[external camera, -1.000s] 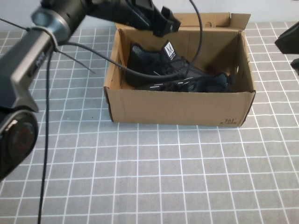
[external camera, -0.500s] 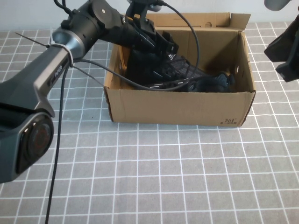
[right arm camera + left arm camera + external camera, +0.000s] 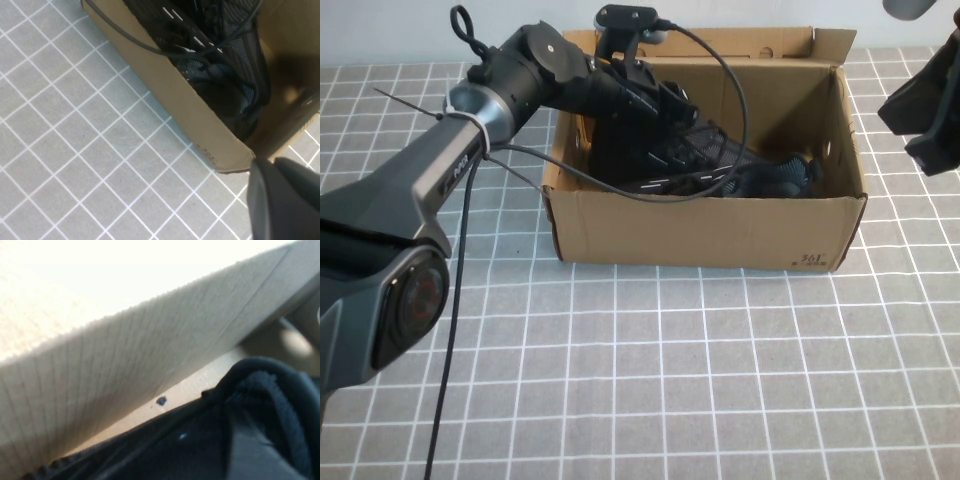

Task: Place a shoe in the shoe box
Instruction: Place the shoe in the shoe box

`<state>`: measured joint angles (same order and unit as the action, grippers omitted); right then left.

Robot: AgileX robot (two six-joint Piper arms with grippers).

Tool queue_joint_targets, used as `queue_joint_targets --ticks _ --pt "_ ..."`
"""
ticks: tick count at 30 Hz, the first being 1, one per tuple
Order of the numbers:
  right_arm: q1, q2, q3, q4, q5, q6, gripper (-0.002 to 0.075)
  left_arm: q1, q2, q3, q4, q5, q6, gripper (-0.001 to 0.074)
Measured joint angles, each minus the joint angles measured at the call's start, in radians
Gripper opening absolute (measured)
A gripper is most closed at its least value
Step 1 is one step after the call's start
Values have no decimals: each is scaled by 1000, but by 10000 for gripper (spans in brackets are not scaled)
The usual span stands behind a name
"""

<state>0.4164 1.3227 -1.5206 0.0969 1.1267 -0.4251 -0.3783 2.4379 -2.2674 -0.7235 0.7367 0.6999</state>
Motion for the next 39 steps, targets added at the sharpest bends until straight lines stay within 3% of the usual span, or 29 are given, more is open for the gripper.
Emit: queue_joint_targets --ticks 5,8,32,35,39 --pt "0 0 0 6 0 0 -16 0 0 0 -43 -42 8 41" --pt "0 0 0 6 0 0 -16 0 0 0 -52 -42 9 11" --pt "0 0 0 8 0 0 -16 1 -20 4 -189 -122 10 3" --pt "0 0 0 8 -4 0 -16 1 -17 4 -181 -75 26 51" --pt "0 0 0 10 -4 0 -16 1 -17 4 -167 -51 43 267"
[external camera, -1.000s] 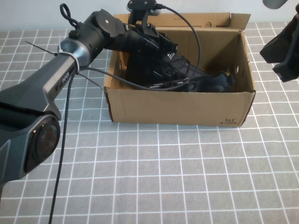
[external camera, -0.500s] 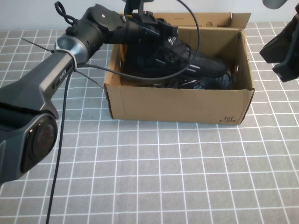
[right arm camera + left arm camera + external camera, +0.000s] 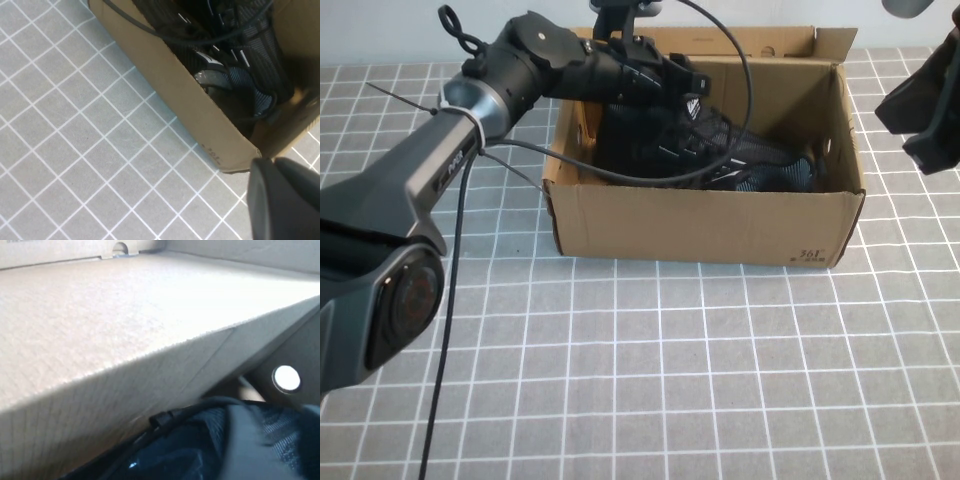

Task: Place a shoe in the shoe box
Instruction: Place the shoe in the shoe box

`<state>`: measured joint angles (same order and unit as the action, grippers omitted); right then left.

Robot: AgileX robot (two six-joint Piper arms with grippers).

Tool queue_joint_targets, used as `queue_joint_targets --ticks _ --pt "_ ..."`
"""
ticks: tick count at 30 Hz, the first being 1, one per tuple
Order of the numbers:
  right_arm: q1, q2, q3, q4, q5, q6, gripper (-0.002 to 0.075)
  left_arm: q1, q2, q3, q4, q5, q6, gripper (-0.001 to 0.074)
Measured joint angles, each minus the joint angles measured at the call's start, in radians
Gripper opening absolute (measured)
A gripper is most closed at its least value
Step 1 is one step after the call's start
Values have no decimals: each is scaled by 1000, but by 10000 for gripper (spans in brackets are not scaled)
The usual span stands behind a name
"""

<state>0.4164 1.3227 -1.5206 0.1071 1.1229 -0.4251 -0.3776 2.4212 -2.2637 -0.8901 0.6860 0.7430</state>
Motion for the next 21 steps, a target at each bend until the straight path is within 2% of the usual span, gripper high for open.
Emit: queue_joint_targets --ticks 4,7,9,11,12,14,17,18,21 --pt "0 0 0 0 0 0 -16 0 -4 -15 9 35 -7 507" --pt "0 0 0 0 7 0 -16 0 -19 -42 29 88 -43 568" --pt "0 0 0 2 24 0 -16 0 -39 -65 61 128 -76 568" --pt "0 -9 0 1 46 2 -16 0 -69 -94 112 173 -120 525" --pt "0 -17 0 1 57 8 -16 0 -89 -109 144 202 -145 480" --pt "0 -37 0 1 69 32 -16 0 -133 -137 201 258 -188 365" --pt "0 -85 0 2 92 71 -16 0 -197 -172 281 353 -208 130" --pt "0 -104 0 5 105 84 -16 0 -219 -183 300 383 -212 84" --pt "0 -168 0 13 131 126 -16 0 -281 -195 329 461 -212 24"
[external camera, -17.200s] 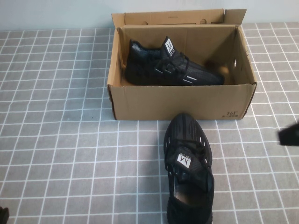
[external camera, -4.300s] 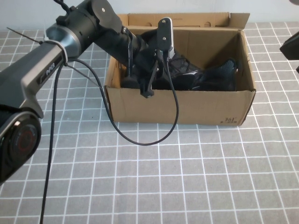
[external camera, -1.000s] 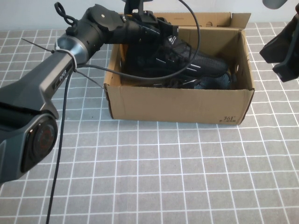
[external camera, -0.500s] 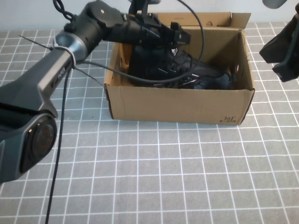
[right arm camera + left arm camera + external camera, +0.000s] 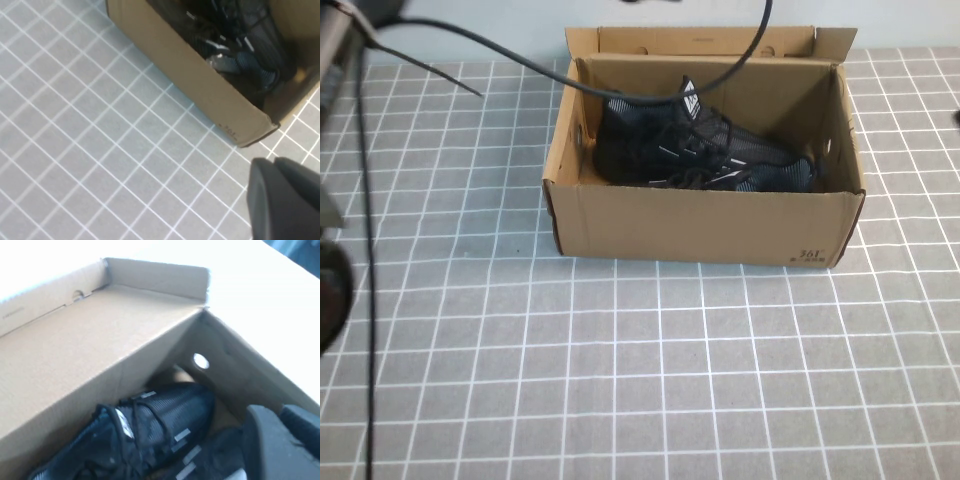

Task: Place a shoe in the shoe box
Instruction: Place the shoe in the shoe box

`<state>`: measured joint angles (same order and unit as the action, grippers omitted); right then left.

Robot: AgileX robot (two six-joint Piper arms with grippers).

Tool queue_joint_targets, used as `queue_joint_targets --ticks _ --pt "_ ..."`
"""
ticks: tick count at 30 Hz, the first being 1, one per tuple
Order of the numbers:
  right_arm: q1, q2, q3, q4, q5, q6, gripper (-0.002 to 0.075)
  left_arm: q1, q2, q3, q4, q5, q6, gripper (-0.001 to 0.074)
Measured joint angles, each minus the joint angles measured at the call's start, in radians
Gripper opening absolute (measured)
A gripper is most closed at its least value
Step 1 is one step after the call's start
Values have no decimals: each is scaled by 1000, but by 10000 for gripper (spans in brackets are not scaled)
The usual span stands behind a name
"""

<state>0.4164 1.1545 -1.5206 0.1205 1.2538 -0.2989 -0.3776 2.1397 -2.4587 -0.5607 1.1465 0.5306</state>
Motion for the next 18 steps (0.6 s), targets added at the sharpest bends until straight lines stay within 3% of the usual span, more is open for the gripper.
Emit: queue_joint_targets --ticks 4,11,18 --pt "0 -89 4 10 7 56 -16 0 -95 0 47 95 -11 4" --pt "0 -343 82 36 11 124 -16 0 -321 79 189 114 -97 -1" --pt "0 -644 284 36 22 142 -16 0 -675 410 310 98 -135 -1"
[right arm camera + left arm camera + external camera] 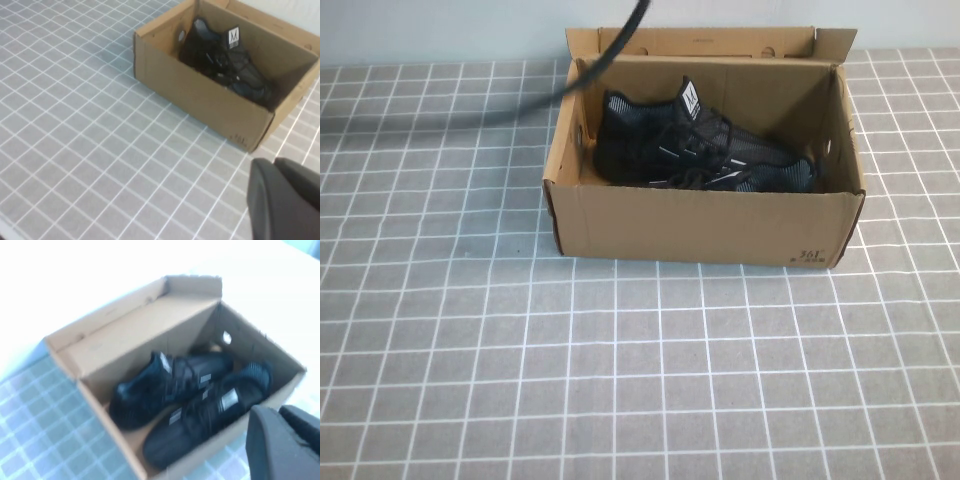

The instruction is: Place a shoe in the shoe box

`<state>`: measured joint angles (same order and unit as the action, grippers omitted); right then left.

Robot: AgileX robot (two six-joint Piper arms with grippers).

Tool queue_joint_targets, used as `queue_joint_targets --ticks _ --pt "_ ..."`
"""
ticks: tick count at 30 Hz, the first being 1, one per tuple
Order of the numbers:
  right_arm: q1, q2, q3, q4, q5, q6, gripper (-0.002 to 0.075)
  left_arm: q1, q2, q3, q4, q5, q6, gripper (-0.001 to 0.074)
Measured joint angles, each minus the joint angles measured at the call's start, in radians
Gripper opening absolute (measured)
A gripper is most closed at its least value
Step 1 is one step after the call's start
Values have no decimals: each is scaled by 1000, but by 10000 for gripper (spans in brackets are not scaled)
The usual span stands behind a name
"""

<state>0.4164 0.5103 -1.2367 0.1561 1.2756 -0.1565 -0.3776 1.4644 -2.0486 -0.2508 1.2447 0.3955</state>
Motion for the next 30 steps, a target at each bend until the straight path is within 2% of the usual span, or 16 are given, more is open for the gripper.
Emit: queue_joint_targets --ticks 5,9,13,19,25,30 --pt "0 -204 153 0 -17 35 -16 0 -301 374 14 -186 -3 -1" --pt "0 -343 266 0 -120 71 -16 0 -566 716 14 -394 -3 -1" --pt "0 -466 380 12 -309 91 -16 0 -831 1057 14 -600 1 -1" --pt "0 -533 580 54 -680 91 -16 0 -1182 1431 16 -790 1 -1" --pt "0 -533 835 57 -1006 91 -16 0 -1359 1716 18 -934 1 -1" --pt "0 -527 1012 64 -1208 91 -16 0 -1379 1908 18 -1031 1 -1"
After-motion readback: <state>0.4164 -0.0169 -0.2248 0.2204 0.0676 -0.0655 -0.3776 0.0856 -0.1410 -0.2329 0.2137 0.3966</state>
